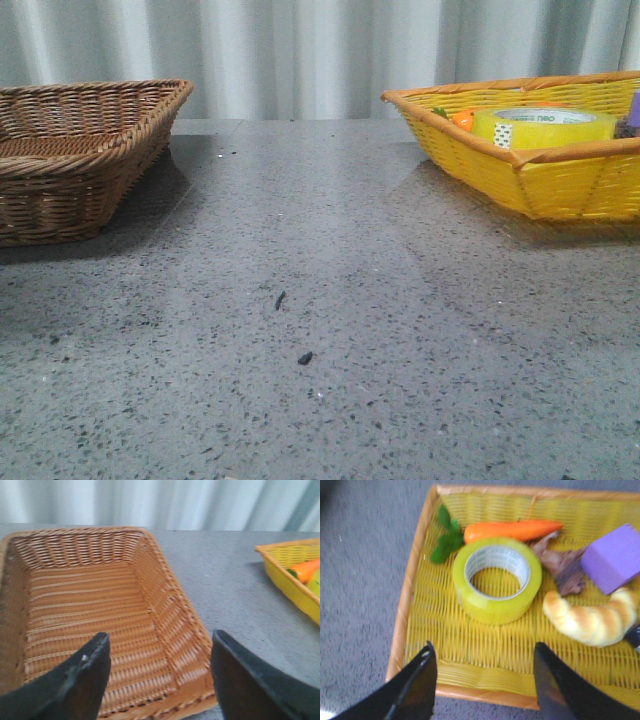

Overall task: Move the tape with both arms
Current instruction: 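Reach the right gripper into the yellow basket and grasp the tape roll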

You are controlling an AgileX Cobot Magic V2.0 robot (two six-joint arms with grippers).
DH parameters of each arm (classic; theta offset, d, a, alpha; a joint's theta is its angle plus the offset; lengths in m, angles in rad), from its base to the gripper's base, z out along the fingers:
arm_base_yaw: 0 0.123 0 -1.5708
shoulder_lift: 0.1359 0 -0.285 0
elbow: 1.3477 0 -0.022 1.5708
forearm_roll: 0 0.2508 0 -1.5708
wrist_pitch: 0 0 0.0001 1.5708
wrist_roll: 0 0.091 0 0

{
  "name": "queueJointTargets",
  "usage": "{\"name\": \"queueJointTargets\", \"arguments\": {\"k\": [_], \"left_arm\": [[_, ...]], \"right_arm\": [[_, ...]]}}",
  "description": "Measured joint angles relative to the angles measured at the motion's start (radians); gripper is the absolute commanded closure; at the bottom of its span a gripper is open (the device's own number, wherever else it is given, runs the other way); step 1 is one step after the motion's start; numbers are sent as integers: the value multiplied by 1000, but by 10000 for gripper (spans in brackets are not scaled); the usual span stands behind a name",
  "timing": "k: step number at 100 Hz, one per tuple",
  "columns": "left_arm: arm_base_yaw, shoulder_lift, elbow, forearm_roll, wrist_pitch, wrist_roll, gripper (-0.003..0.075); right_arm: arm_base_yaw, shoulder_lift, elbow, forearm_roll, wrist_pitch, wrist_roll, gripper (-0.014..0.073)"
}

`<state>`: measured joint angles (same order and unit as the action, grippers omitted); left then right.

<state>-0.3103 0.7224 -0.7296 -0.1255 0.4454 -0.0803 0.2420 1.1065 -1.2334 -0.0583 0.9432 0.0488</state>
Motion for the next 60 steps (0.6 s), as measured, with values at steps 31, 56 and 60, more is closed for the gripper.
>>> {"name": "queueJointTargets", "arguments": {"k": [31,56,60], "left_arm": [[-28,0,0,8,-1,0,333],[-28,0,0,62,-3,0,333],[-28,0,0,62,-3,0,333]], "right_arm": [[37,372,-269,3,148,-35,225],[37,544,-300,3,91,-38,225],[37,569,-300,3,88,-38,225]]}}
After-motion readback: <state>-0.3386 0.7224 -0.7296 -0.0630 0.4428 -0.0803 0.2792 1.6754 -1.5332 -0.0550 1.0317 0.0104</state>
